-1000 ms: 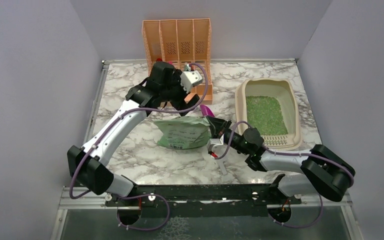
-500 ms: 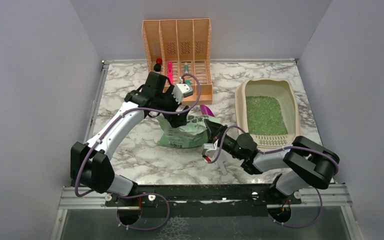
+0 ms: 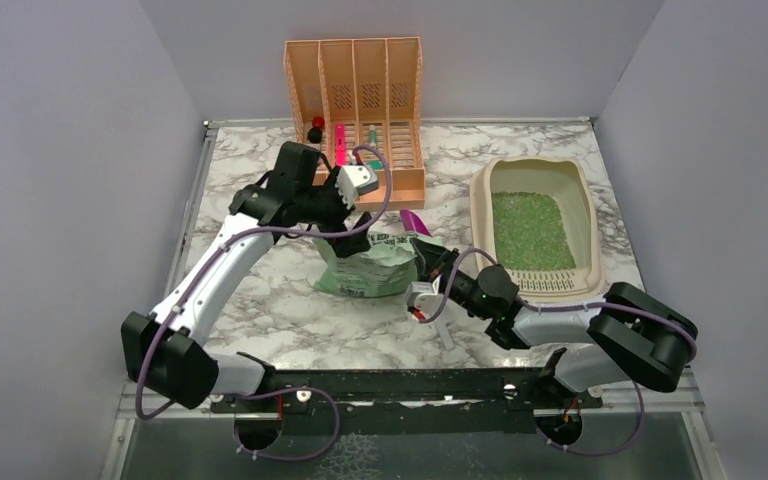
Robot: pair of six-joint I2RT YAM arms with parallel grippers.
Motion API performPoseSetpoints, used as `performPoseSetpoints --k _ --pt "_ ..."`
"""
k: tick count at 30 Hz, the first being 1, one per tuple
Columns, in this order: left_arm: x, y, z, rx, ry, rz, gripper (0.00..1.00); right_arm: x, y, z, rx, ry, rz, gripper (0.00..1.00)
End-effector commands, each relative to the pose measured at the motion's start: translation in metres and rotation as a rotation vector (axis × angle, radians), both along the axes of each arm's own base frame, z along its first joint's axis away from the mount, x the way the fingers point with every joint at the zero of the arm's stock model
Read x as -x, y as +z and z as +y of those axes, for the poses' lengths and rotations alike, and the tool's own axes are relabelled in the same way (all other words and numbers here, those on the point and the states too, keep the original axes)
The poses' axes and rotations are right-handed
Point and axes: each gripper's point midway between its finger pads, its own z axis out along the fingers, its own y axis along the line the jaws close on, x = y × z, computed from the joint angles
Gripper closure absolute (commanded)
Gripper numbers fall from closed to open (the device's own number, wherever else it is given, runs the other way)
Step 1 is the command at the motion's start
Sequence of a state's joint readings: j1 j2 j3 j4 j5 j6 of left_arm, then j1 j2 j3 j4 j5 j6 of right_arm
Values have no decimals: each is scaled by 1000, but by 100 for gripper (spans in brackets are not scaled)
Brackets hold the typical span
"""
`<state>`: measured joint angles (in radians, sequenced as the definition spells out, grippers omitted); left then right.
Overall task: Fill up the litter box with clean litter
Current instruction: Close the cat litter bag at the center of the board.
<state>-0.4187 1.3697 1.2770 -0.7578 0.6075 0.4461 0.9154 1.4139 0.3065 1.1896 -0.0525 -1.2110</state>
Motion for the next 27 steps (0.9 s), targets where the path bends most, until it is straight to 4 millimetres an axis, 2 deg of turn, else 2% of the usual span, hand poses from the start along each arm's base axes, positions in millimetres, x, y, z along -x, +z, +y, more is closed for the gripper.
performPoseSetpoints --k 1,7,11,14,19,20,22,24,27 --pt "16 32 6 27 -61 -149 1 -1 34 5 -158 1 130 99" --pt "28 19 5 -75 -85 -342 1 8 43 22 -129 86 249 99" --pt "15 18 2 -131 -23 -430 2 9 46 23 -149 93 288 99" --pt "5 7 0 -226 10 -507 9 10 49 25 -156 99 309 99" --pt "-26 6 26 -363 199 -686 50 13 50 23 -163 104 336 99" --pt "-29 11 29 -362 222 -723 60 14 49 22 -160 105 343 99" --pt "-33 25 33 -332 262 -808 87 16 48 21 -157 106 355 99" --pt "-34 37 38 -308 301 -891 98 18 42 20 -142 105 373 99" --pt "-34 52 40 -287 308 -984 100 20 39 19 -137 105 401 99"
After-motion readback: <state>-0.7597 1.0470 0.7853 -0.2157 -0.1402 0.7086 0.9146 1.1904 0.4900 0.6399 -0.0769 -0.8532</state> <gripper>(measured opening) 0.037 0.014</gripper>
